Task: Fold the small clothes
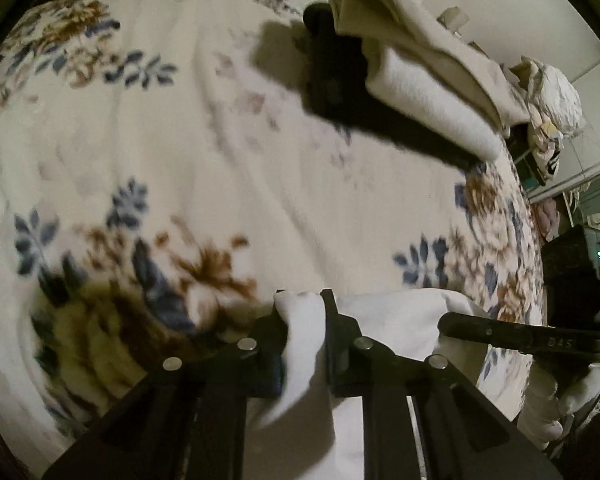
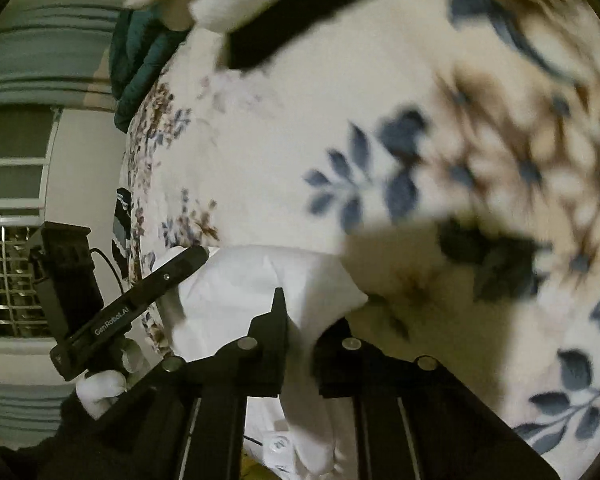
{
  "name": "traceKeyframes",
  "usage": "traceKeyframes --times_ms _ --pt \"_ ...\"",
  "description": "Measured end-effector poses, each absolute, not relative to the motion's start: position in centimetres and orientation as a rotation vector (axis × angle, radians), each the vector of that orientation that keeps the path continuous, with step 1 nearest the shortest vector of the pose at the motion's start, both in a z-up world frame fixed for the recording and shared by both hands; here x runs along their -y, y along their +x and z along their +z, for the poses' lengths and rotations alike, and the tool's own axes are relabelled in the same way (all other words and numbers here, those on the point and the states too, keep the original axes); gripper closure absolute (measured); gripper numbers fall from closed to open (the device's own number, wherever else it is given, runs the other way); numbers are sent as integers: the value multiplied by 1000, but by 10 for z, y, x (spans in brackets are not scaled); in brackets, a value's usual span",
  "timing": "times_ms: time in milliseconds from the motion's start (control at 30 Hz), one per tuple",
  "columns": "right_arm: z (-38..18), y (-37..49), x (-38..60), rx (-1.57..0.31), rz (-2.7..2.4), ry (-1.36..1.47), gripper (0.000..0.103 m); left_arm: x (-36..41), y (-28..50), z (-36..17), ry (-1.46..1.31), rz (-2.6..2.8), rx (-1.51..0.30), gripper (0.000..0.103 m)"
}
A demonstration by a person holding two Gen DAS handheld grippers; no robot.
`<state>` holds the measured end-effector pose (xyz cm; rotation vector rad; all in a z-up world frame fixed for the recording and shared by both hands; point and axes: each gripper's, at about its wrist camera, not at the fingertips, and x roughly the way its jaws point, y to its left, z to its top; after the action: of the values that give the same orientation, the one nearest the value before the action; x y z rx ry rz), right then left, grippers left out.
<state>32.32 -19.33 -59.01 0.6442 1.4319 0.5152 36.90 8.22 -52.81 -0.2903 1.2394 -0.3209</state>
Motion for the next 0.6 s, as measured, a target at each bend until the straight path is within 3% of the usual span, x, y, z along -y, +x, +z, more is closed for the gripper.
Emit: traceKeyframes --times_ms 267,467,533,567,600 --pt "-544 401 183 -1325 485 618 93 -93 465 -502 -311 -303 -1181 90" --pt "-547 475 163 -1365 411 508 91 -105 504 -528 -388 -280 -1310 82" --pt "-555 478 161 -1436 368 446 75 -117 486 -525 -432 -266 -1302 80" --pt "-557 475 162 -1461 339 419 70 -124 473 -523 -461 -262 -1288 75" --pt "-555 469 166 -1477 317 404 62 -132 454 -521 -486 -240 -1278 63"
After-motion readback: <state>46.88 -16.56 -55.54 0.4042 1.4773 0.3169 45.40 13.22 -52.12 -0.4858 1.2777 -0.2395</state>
